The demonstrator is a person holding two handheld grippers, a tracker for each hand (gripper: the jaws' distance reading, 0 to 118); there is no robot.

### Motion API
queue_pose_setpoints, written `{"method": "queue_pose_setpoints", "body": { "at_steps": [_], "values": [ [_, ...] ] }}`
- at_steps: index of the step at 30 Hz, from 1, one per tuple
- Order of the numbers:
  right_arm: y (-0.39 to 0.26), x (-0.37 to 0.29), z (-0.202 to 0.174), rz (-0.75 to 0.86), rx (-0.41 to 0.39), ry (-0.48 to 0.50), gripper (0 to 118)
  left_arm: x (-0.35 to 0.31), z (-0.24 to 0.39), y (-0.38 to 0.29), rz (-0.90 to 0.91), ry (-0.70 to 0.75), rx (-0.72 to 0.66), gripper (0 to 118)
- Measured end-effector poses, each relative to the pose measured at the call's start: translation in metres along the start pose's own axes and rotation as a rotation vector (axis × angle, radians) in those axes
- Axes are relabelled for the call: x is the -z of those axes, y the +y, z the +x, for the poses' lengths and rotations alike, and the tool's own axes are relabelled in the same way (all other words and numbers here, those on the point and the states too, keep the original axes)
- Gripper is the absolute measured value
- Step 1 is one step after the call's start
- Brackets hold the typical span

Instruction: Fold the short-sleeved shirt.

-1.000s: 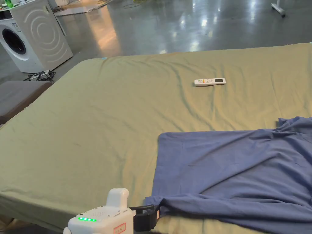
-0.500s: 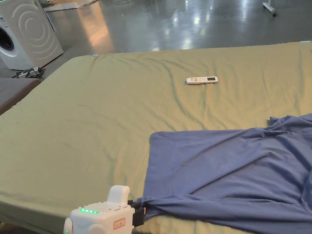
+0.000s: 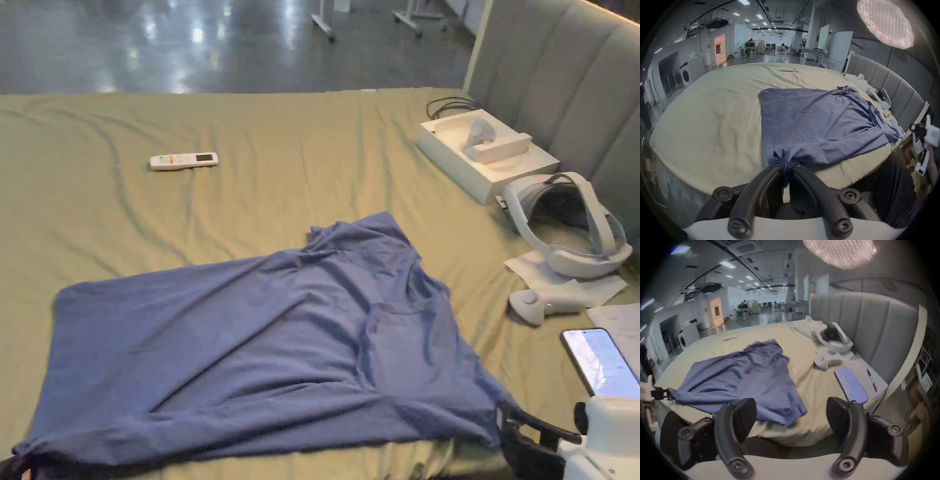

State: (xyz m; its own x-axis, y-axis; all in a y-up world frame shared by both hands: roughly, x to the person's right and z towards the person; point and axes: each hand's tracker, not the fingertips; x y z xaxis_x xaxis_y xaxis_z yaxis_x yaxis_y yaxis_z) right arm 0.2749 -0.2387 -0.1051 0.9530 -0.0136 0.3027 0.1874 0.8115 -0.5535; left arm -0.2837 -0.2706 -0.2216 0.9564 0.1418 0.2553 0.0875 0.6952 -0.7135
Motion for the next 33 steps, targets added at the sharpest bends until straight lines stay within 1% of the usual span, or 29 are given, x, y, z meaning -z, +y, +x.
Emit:
{"method": "queue_pose_setpoints", "body": {
  "at_steps": [2,4,5,6,7,8,9,10,11,12,14,15,16,17,19,23,29,33],
  "values": [
    [-0.012,0.020,0.010,-0.076,0.032,0.011,92,0.000,-0.001,0.000,0.000,-0.006,-0.015,6],
    [-0.025,0.036,0.017,-0.125,0.051,0.045,92,-0.002,0.005,0.003,0.000,-0.004,-0.018,6],
    [-0.029,0.042,0.019,-0.136,0.058,0.040,88,-0.001,0.006,0.003,-0.001,-0.002,-0.019,6],
    [-0.032,0.049,0.021,-0.150,0.060,0.045,83,-0.002,0.007,0.003,-0.004,-0.004,-0.022,6],
    [-0.035,0.055,0.023,-0.149,0.059,0.049,75,-0.002,0.009,0.004,-0.004,-0.005,-0.023,6],
    [-0.037,0.061,0.024,-0.154,0.054,0.050,63,-0.001,0.010,0.005,-0.008,-0.004,-0.024,6],
    [-0.038,0.065,0.026,-0.152,0.051,0.048,63,-0.001,0.011,0.005,-0.014,-0.002,-0.022,6],
    [-0.038,0.068,0.028,-0.148,0.053,0.050,60,-0.001,0.011,0.005,-0.013,-0.003,-0.020,6],
    [-0.037,0.070,0.029,-0.144,0.061,0.051,52,-0.001,0.013,0.007,-0.015,-0.005,-0.020,6],
    [-0.036,0.073,0.030,-0.135,0.074,0.051,48,-0.001,0.014,0.007,-0.023,-0.008,-0.020,6],
    [-0.033,0.077,0.035,-0.129,0.101,0.074,45,-0.001,0.016,0.007,-0.022,-0.006,-0.016,6],
    [-0.032,0.081,0.037,-0.133,0.108,0.076,41,0.000,0.016,0.008,-0.025,-0.007,-0.018,6],
    [-0.031,0.083,0.035,-0.138,0.112,0.078,33,0.000,0.016,0.008,-0.029,-0.007,-0.022,6],
    [-0.030,0.087,0.035,-0.145,0.113,0.074,23,0.001,0.016,0.008,-0.029,-0.009,-0.027,6],
    [-0.030,0.088,0.036,-0.148,0.105,0.076,8,0.001,0.016,0.008,-0.028,-0.013,-0.039,6],
    [-0.027,0.080,0.029,-0.120,0.088,0.092,4,-0.006,0.017,0.008,-0.010,-0.008,-0.045,6],
    [-0.020,0.069,0.028,-0.078,0.120,0.112,4,-0.016,0.015,0.007,0.064,-0.006,-0.043,6],
    [-0.008,0.049,0.026,-0.014,0.102,0.132,3,-0.033,0.016,0.010,0.143,-0.004,-0.025,6]
  ]
}}
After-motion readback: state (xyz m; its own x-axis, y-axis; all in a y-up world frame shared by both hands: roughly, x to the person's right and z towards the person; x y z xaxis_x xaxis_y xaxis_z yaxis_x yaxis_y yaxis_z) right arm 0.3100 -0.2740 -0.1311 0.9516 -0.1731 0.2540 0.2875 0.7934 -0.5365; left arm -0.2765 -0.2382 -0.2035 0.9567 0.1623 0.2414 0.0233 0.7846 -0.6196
